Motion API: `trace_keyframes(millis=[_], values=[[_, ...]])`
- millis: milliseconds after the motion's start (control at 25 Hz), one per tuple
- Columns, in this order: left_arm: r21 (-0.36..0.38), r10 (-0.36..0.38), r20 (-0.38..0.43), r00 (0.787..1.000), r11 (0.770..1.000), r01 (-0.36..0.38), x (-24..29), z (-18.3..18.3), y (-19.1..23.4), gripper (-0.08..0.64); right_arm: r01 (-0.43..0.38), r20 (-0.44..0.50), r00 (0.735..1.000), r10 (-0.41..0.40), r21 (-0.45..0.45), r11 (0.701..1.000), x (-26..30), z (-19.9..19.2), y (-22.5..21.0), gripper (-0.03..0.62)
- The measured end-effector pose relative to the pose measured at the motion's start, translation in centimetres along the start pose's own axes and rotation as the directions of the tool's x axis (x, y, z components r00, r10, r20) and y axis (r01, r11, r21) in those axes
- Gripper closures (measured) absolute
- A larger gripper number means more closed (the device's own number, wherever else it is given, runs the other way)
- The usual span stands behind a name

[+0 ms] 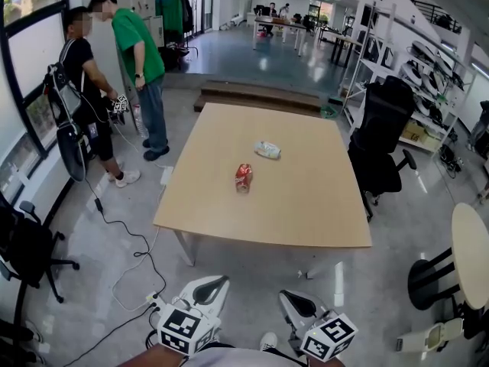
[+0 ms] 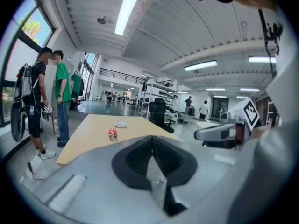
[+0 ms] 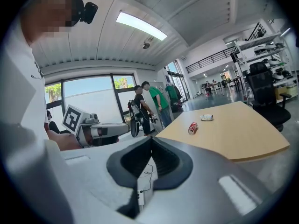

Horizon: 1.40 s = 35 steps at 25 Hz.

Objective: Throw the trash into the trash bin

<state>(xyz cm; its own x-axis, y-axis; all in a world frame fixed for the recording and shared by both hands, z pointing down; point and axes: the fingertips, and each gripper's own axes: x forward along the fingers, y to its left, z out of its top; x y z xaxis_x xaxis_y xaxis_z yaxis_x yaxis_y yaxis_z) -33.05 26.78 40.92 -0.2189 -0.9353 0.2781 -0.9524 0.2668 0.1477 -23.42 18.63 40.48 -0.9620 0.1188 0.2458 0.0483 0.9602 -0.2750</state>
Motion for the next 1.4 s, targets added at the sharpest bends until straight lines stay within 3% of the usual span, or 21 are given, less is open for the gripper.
trace_keyframes(millis=[960, 1400], values=[[0.011, -0.063, -0.008, 0.998, 0.998, 0.063, -3.4, -0.9, 5.5, 0.552, 0.054, -0.023, 0.998, -0.054, -0.023, 0.998, 4.5, -0.2, 5.0, 0.59], [-0.018, -0.031, -0.024, 0.999, 0.999, 0.031, -2.9, -1.8, 6.3, 0.552, 0.025, -0.049, 0.998, -0.027, -0.045, 0.999, 5.9, -0.6, 4.6, 0.59]])
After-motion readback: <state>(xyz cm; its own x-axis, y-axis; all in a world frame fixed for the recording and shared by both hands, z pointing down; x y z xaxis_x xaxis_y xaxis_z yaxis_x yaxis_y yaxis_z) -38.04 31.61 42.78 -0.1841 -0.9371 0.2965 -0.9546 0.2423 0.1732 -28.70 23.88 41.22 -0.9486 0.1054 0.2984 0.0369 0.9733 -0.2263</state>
